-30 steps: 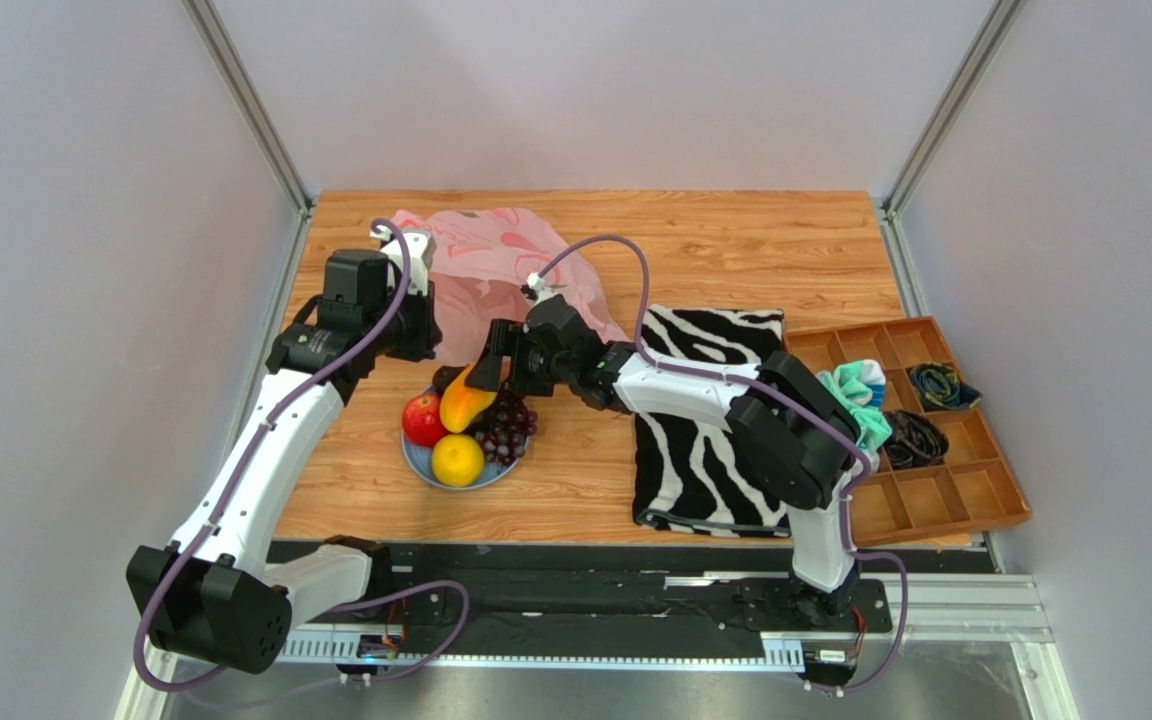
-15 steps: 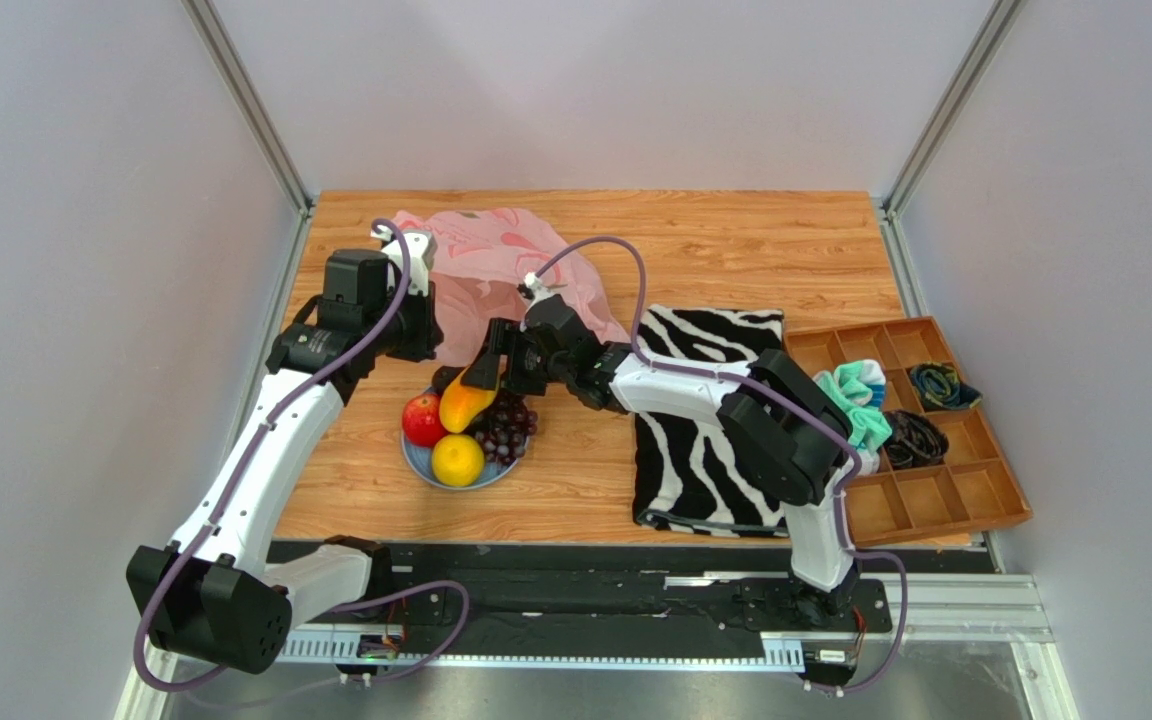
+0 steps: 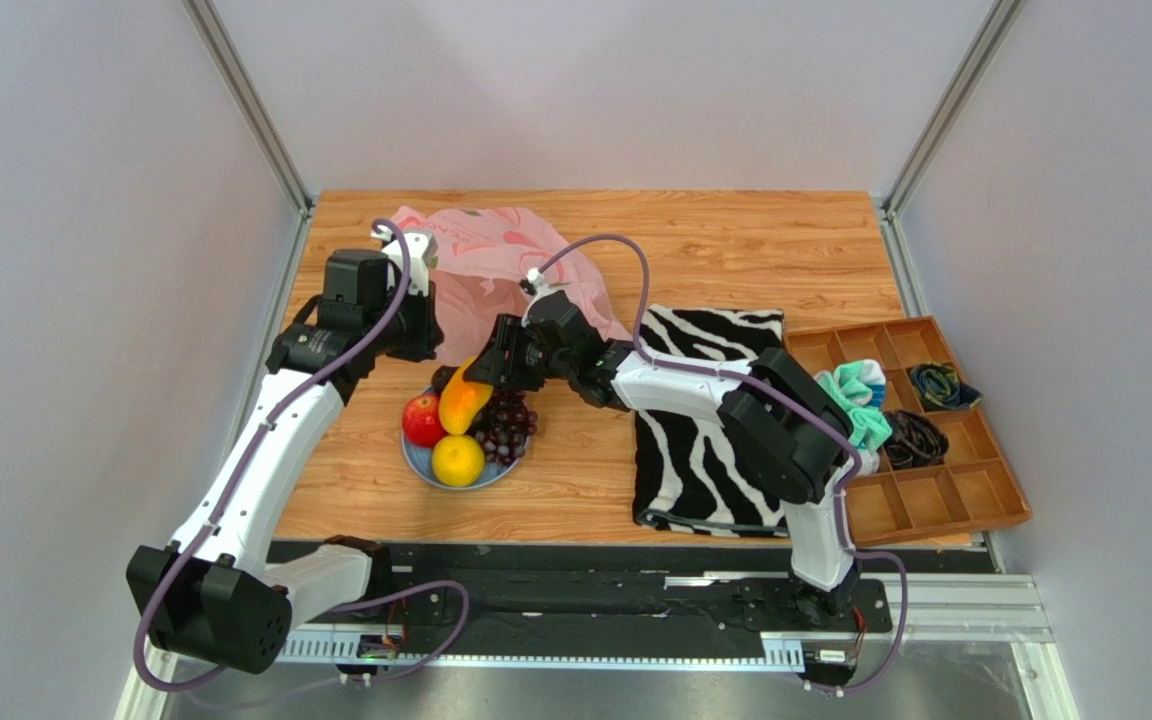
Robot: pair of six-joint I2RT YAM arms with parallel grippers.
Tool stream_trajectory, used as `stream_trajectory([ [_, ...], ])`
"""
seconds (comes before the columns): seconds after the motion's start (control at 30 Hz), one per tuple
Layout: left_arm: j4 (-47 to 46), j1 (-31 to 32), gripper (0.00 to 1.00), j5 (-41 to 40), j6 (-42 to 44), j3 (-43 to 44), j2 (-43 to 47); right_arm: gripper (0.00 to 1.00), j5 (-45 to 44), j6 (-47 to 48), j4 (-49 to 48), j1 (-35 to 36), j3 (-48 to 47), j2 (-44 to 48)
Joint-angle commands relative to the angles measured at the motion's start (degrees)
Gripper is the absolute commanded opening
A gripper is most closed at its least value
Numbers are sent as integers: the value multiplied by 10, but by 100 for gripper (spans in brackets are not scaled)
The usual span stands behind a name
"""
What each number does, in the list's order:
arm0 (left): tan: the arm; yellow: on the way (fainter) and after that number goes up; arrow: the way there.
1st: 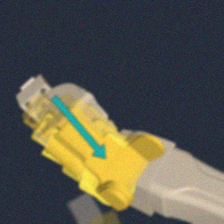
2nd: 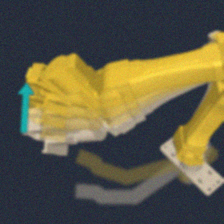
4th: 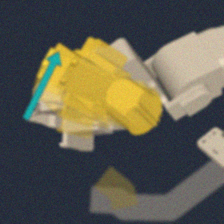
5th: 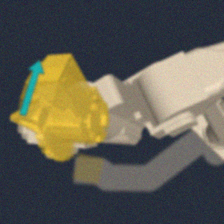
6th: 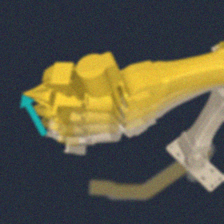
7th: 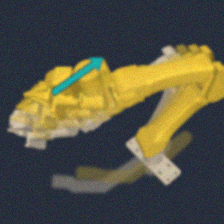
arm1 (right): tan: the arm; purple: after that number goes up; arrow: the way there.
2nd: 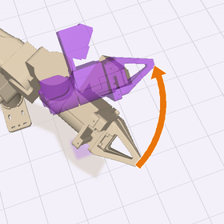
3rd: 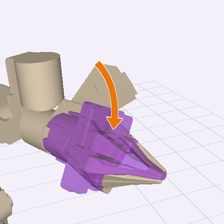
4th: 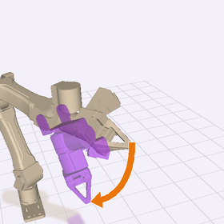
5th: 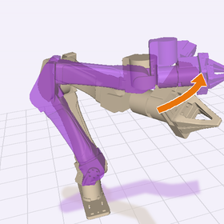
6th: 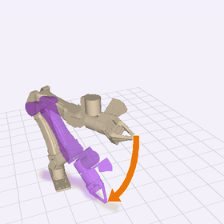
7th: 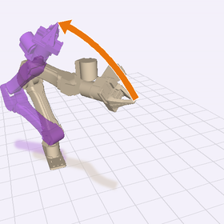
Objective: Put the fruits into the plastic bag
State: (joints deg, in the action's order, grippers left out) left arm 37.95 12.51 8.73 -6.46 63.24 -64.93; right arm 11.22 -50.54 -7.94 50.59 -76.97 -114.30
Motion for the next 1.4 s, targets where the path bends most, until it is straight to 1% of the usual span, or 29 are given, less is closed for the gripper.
stream_trajectory([
  [0.0, -3, -3, 0, 6, 7, 0, 0, 25, 15, -6, -47, -1, 2, 0],
  [0.13, -3, -3, 0, 5, 7, 1, 0, 21, 22, -15, -80, -1, 27, 24],
  [0.2, -3, -3, 0, 4, 7, 1, 1, 17, 17, -11, -83, -1, 38, 43],
  [0.47, -3, -3, 0, 5, 7, 1, 0, 10, 13, -3, -84, -1, 67, 87],
  [0.6, -3, -4, 0, 7, 7, 2, 0, 3, 11, 12, -74, -1, 83, 116],
  [0.67, -3, -3, 0, 7, 7, 2, 0, 2, 5, 20, -68, -1, 96, 140],
  [0.8, -10, -3, 0, 16, 7, 0, 12, 0, -46, 54, -31, -5, 103, 171],
  [0.97, -23, -3, 0, 39, 10, -6, 23, 0, -78, 83, -8, -43, 85, 181],
  [1.07, -32, -3, 0, 83, 14, -7, 29, 0, -92, 99, -6, -66, 62, 173],
  [1.13, -49, -3, 0, 128, 12, -9, 34, 0, -111, 119, 10, -73, 43, 163],
  [1.17, -62, -3, 0, 157, 7, -10, 36, 0, -149, 138, 26, -73, 19, 154],
  [1.23, -75, -2, 0, 195, -3, -9, 35, 0, -178, 156, 41, -74, -1, 146],
  [1.27, -87, 0, 0, 237, -6, -7, 29, 0, -202, 170, 51, -74, -17, 143],
  [1.33, -92, 4, 0, 269, -11, 5, 20, 0, -225, 185, 57, -77, -27, 145],
  [1.37, -94, 13, 0, 296, -11, 10, 9, 0, -254, 199, 56, -77, -30, 148],
])
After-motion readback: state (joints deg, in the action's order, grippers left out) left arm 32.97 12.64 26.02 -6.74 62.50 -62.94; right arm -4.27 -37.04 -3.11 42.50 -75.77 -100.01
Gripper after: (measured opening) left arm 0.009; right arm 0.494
